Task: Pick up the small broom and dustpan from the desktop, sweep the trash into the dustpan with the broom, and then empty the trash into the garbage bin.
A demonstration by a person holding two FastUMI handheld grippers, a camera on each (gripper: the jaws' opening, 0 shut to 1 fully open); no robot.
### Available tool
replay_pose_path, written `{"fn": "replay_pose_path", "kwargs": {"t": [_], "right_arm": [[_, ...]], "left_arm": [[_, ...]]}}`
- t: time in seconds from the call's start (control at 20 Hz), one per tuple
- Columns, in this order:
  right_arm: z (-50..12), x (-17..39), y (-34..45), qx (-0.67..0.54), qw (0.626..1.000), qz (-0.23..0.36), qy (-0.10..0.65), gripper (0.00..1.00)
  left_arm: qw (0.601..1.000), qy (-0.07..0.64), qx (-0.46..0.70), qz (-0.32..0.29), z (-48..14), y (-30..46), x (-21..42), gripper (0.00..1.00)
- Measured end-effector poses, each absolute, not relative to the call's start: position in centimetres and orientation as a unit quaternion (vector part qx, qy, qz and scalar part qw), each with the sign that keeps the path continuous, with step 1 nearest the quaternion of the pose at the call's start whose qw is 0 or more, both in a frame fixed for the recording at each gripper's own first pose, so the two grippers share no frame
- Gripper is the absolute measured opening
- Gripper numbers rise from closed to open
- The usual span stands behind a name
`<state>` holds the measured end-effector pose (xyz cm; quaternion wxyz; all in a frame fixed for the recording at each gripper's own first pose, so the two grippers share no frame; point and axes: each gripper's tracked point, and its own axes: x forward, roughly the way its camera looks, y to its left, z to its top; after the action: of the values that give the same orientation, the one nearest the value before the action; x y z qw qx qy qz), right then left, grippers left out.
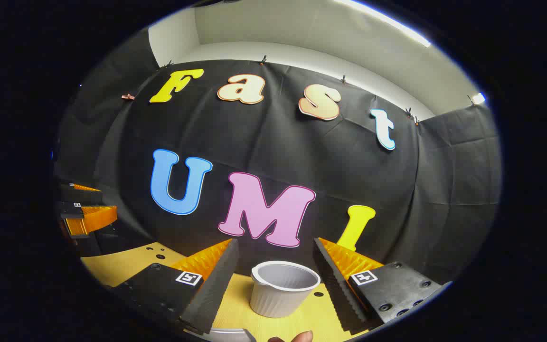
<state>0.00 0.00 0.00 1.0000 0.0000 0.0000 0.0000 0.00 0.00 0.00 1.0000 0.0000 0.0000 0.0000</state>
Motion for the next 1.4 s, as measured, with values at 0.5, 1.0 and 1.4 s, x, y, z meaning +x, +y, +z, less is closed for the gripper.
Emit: {"fn": "replay_pose_path", "kwargs": {"t": [0.5, 1.0, 1.4], "right_arm": [[0.0, -1.1, 0.3, -0.007, 1.0, -0.002, -0.003, 0.97], [-3.6, -1.1, 1.6, -0.004, 0.998, 0.025, 0.064, 0.97], [-27.0, -12.1, 4.8, 0.002, 0.85, 0.179, 0.496, 0.96]], "left_arm": [[1.0, 0.0, 0.005, -0.006, -0.2, -0.4, -0.8, 0.95], [1.0, 0.016, 0.005, -0.007, -1.5, 0.1, -0.5, 0.95], [0.999, 0.044, 0.015, 0.009, -4.1, 1.6, -0.7, 0.95]]}}
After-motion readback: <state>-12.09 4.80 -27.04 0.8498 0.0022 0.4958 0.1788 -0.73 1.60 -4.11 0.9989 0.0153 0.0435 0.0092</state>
